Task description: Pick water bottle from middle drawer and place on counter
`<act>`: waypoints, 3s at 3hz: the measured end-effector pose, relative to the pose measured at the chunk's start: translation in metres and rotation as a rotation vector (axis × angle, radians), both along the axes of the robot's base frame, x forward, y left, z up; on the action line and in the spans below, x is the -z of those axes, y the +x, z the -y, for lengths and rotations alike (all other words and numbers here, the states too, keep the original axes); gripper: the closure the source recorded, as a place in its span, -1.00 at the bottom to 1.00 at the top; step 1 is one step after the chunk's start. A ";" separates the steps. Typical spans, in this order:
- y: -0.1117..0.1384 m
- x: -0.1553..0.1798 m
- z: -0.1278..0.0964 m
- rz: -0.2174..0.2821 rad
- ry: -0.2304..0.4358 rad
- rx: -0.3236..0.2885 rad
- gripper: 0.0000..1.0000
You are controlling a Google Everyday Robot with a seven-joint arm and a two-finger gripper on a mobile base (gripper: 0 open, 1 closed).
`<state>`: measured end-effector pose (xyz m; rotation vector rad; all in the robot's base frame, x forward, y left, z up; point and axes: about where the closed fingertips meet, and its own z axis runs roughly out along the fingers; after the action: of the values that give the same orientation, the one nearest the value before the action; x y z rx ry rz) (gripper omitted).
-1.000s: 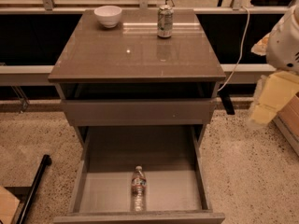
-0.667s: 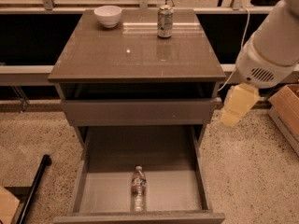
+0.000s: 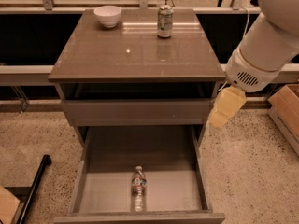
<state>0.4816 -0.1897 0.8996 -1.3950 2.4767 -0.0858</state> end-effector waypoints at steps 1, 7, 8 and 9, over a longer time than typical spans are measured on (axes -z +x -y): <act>0.005 0.046 -0.011 -0.078 0.074 0.059 -1.00; 0.063 0.247 -0.055 -0.236 0.341 0.593 -1.00; 0.063 0.248 -0.056 -0.238 0.345 0.603 -1.00; 0.063 0.272 -0.065 -0.289 0.345 0.621 -1.00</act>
Offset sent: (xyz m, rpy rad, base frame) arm 0.0263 0.0312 -0.1607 0.1812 0.1436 -0.2831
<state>0.5449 -0.1248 0.6277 -0.5005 2.8910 0.4192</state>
